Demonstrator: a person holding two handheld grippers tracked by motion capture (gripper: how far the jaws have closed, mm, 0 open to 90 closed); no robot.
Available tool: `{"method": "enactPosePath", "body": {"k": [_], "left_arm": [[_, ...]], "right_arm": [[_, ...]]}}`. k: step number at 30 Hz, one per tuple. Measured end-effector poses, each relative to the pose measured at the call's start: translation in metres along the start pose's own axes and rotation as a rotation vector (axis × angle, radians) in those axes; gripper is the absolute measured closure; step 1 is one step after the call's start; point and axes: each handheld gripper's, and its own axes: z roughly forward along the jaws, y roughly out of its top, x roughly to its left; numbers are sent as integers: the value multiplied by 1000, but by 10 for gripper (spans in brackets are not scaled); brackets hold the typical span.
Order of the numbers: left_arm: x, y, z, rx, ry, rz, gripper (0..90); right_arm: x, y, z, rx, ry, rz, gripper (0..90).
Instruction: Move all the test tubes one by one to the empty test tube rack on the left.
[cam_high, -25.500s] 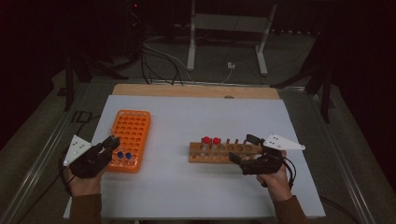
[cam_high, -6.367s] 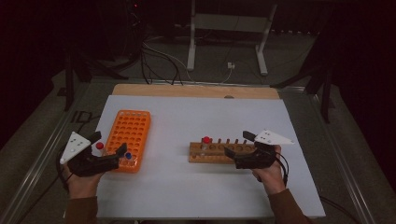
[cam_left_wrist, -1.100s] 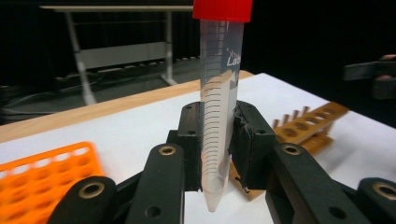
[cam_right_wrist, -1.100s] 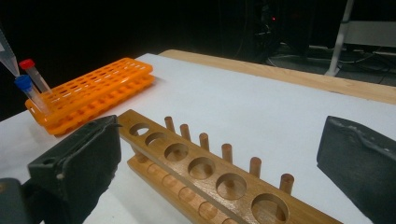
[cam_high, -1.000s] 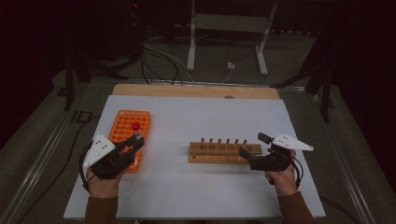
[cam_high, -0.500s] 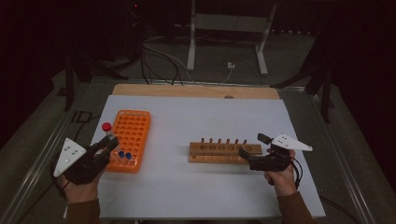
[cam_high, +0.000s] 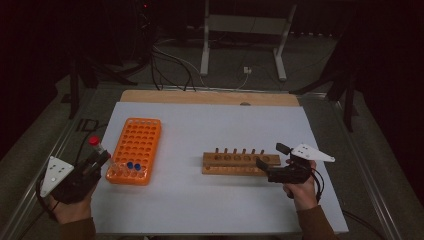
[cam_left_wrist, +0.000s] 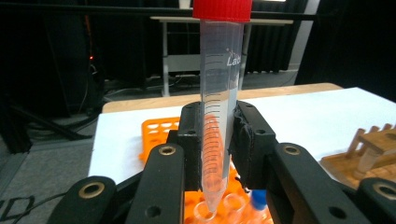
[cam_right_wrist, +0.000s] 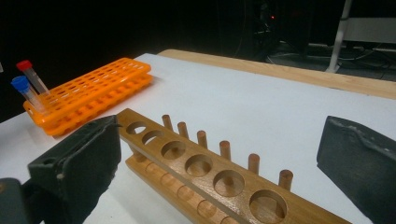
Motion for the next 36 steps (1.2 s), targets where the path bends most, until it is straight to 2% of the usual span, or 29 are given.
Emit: {"method": "enactPosePath", "body": {"k": [3, 12, 16, 21, 27, 29, 36], "left_arm": [[6, -7, 0, 11, 15, -12, 749], [14, -23, 8, 48, 45, -7, 749], [16, -30, 12, 58, 37, -28, 749], [15, -36, 17, 93, 41, -6, 749], [17, -46, 20, 105, 42, -1, 749], [18, -49, 21, 107, 40, -11, 750], [18, -56, 26, 138, 37, -4, 751]], "right_arm": [[-1, 0, 1, 1, -3, 4, 0], [1, 0, 1, 1, -5, -2, 0], [0, -1, 1, 0, -6, 0, 0], [0, -1, -1, -2, -10, 2, 0], [0, -1, 0, 0, -9, 3, 0], [0, -2, 0, 1, -8, 2, 0], [1, -2, 1, 3, -6, -1, 0]]}}
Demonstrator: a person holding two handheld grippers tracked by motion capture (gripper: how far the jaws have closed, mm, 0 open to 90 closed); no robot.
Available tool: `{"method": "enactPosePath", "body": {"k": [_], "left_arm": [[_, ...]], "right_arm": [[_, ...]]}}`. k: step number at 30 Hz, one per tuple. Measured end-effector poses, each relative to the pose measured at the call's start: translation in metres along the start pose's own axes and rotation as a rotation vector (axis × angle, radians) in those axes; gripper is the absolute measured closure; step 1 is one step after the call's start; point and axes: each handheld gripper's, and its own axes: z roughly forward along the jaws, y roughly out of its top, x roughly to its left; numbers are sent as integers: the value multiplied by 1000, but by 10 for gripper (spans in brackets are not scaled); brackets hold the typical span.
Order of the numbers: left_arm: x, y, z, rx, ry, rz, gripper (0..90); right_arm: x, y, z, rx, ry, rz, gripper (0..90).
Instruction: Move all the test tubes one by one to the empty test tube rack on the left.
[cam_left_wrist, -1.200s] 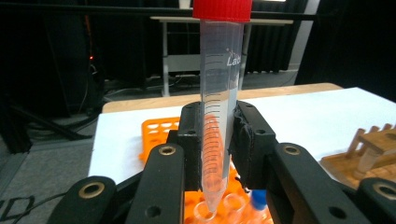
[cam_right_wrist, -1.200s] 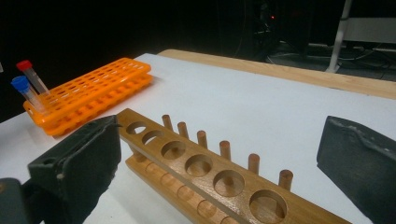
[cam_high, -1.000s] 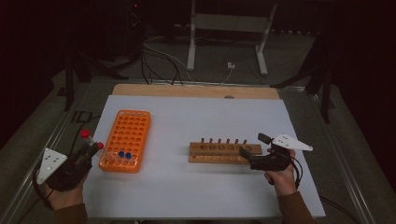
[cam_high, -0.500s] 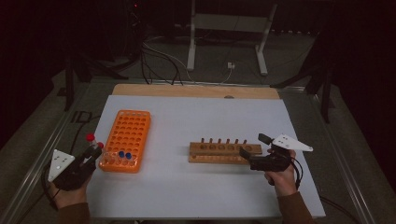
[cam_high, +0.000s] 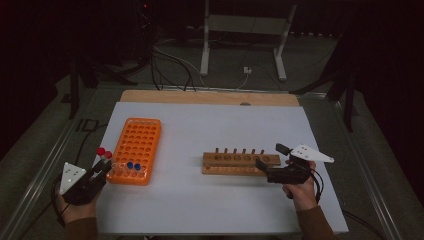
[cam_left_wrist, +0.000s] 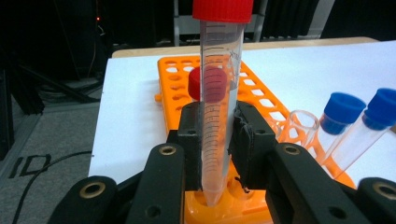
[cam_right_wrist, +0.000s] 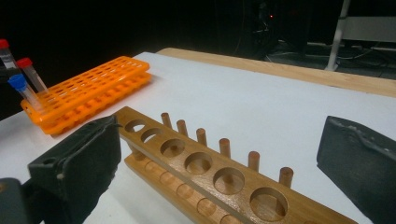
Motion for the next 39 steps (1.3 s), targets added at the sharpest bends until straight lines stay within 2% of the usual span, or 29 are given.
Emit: {"method": "enactPosePath", "body": {"k": [4, 10, 13, 16, 24, 32, 35, 39], "left_arm": [[0, -3, 1, 50, 9, 16, 752], [2, -9, 3, 126, 0, 20, 753], [0, -13, 7, 178, 5, 43, 754], [0, -13, 8, 195, 7, 55, 755], [0, -12, 8, 203, 5, 56, 744], [2, -13, 1, 198, 6, 24, 600], [3, -10, -4, 171, -6, 2, 535], [2, -3, -13, 106, -21, -29, 446]], "right_arm": [[0, 0, 0, -1, -1, 0, 0], [0, 0, -2, -3, -3, 1, 0], [-1, 0, -2, 0, -3, 4, 0], [-1, 0, -1, 2, -4, 3, 0], [-2, 0, -2, 3, -6, 3, 0], [-3, 0, -3, 2, -9, 4, 0], [-3, 0, -3, 2, -9, 4, 0], [-5, 0, -4, -1, -14, 7, 0]]}}
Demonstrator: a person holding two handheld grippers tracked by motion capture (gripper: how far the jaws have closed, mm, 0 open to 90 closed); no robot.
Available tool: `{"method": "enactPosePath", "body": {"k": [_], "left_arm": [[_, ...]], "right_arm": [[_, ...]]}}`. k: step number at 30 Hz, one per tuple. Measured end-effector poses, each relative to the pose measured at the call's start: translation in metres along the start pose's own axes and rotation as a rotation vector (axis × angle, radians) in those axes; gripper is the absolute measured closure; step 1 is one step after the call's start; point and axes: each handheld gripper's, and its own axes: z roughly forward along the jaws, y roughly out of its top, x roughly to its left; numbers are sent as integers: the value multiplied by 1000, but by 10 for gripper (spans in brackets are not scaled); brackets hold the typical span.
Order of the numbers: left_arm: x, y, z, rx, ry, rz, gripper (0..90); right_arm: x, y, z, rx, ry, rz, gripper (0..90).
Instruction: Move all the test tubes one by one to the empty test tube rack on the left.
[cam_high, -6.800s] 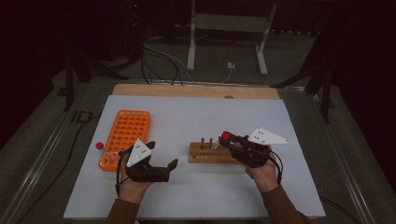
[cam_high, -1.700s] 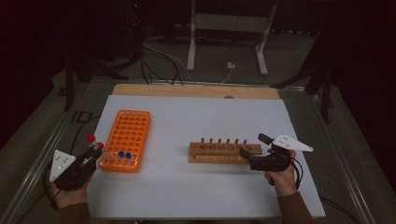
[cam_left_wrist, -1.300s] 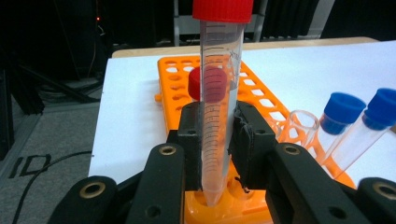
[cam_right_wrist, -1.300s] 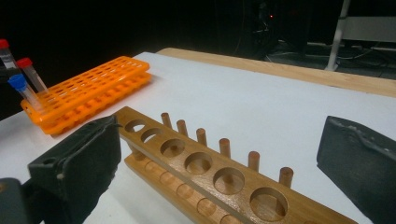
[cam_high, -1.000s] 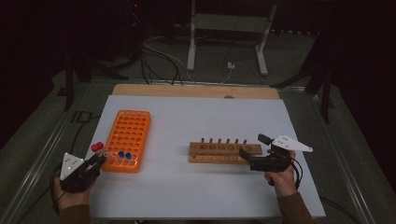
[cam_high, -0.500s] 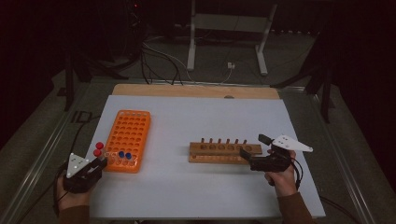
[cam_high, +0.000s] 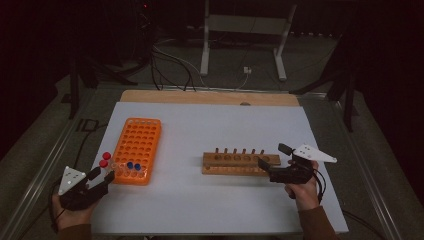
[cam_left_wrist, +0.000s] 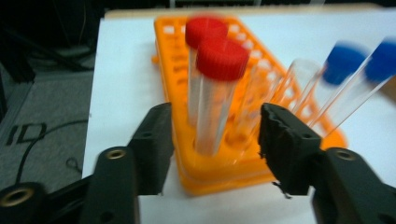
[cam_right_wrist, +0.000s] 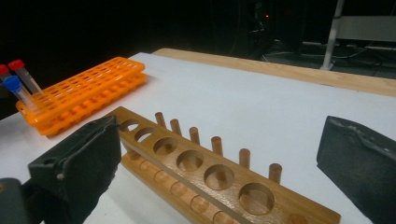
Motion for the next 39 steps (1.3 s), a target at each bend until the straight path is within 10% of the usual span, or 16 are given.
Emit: {"method": "enactPosePath", "body": {"k": [21, 39], "left_arm": [[-44, 57, -4, -204, -113, 34, 139], [-67, 50, 17, -197, -145, 56, 7]], "right_arm": [[-3, -6, -8, -3, -37, -4, 0], [1, -15, -16, -36, -64, -43, 0]]}}
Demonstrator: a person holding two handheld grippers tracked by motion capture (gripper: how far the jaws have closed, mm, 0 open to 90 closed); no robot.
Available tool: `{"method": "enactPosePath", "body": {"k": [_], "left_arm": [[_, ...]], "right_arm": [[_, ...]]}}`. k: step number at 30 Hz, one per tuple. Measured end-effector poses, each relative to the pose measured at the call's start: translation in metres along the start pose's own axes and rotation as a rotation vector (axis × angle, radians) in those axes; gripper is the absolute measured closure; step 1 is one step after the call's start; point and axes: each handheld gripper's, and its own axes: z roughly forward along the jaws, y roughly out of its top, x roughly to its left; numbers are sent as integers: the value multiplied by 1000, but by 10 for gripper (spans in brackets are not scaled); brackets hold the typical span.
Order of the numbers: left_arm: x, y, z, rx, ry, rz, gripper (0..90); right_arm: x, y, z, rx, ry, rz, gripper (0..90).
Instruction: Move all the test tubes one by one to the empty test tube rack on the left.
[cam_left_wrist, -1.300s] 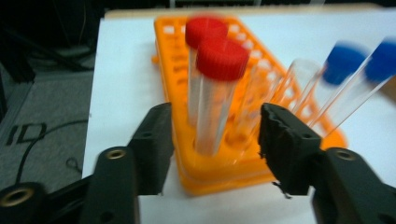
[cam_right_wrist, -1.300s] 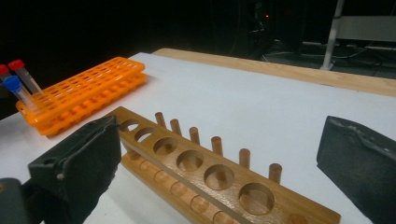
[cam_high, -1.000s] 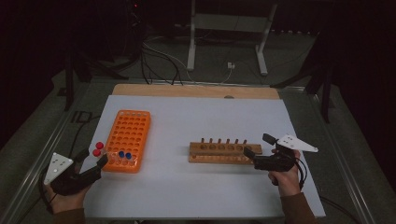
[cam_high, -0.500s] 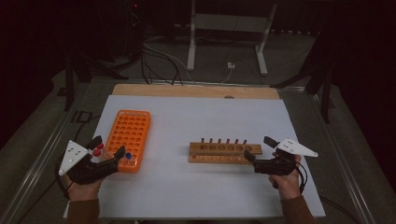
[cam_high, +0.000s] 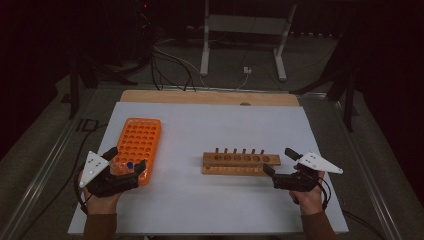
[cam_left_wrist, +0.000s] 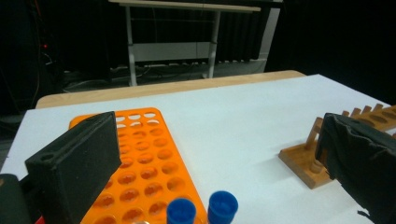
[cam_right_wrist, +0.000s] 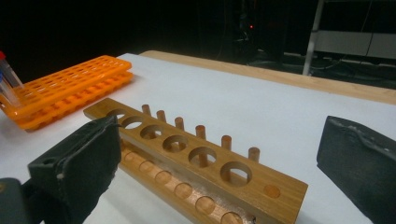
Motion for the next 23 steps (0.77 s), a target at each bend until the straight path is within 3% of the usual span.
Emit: {"method": "enactPosePath", "body": {"k": [9, 23], "left_arm": [[-4, -5, 1, 4, 7, -1, 7], [-4, -8, 0, 3, 34, 2, 7]], "right_arm": [[2, 1, -3, -17, -16, -43, 0], [0, -1, 3, -5, -31, -27, 0]]}}
